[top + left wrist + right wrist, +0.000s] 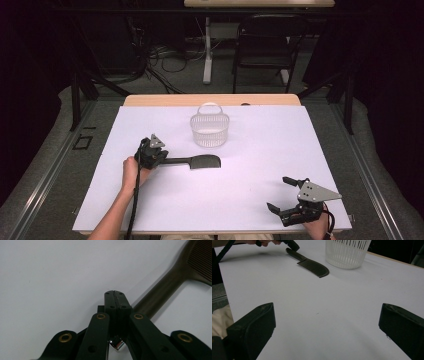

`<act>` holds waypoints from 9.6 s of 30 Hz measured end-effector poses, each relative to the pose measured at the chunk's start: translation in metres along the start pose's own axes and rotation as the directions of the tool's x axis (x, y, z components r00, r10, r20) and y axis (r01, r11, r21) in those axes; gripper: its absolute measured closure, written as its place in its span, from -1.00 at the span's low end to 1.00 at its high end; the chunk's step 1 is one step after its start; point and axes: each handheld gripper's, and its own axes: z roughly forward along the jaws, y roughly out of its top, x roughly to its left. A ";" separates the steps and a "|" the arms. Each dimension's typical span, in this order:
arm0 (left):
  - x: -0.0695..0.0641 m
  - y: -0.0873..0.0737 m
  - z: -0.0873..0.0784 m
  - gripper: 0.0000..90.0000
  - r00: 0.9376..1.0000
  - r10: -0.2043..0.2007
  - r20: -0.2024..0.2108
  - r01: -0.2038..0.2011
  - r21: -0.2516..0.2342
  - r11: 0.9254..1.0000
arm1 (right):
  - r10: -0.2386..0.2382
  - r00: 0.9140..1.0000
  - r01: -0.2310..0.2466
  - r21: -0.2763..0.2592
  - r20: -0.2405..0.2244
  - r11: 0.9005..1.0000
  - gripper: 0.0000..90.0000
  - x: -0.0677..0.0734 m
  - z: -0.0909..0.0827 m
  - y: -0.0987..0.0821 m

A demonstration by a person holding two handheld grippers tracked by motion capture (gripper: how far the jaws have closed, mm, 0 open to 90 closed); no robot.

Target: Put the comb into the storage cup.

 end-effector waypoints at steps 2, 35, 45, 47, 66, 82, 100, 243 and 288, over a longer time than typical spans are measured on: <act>-0.001 0.000 0.000 1.00 1.000 0.006 0.003 -0.006 0.006 1.000 | -0.003 1.000 0.003 0.000 -0.002 1.000 -0.99 0.000 0.000 0.000; -0.008 -0.001 -0.004 1.00 0.998 0.042 0.036 -0.042 0.015 0.999 | -0.002 1.000 0.002 0.008 -0.006 1.000 -0.98 0.000 0.001 0.000; -0.010 -0.001 -0.004 1.00 0.998 0.046 0.036 -0.046 0.020 0.999 | -0.004 1.000 0.004 0.008 -0.006 1.000 -0.98 0.000 0.001 0.000; -0.010 -0.001 -0.004 0.99 0.998 0.044 0.037 -0.045 0.019 0.999 | -0.004 1.000 0.004 0.008 -0.006 1.000 -0.98 0.000 0.001 0.000; -0.006 0.005 -0.017 0.16 0.999 0.043 0.018 -0.042 -0.061 0.997 | -0.007 1.000 0.007 0.006 -0.005 1.000 -0.98 0.000 0.000 0.000; -0.020 0.017 -0.016 -0.96 0.972 0.192 0.133 -0.190 -0.030 0.981 | -0.004 1.000 0.004 0.010 -0.013 1.000 -0.98 0.001 0.001 0.000; -0.028 0.035 -0.008 -0.59 0.945 0.288 0.155 -0.299 0.051 0.953 | 0.002 1.000 -0.002 0.013 -0.023 1.000 -0.98 0.001 0.003 -0.001; -0.048 0.033 -0.046 0.60 0.972 0.167 0.163 -0.134 -0.198 0.971 | 0.009 1.000 -0.008 0.029 -0.024 1.000 -0.98 -0.001 0.006 -0.002; -0.046 0.039 -0.051 0.60 0.991 0.101 0.085 -0.074 -0.275 0.959 | 0.011 1.000 -0.010 0.031 -0.024 0.999 -0.98 -0.001 0.006 -0.002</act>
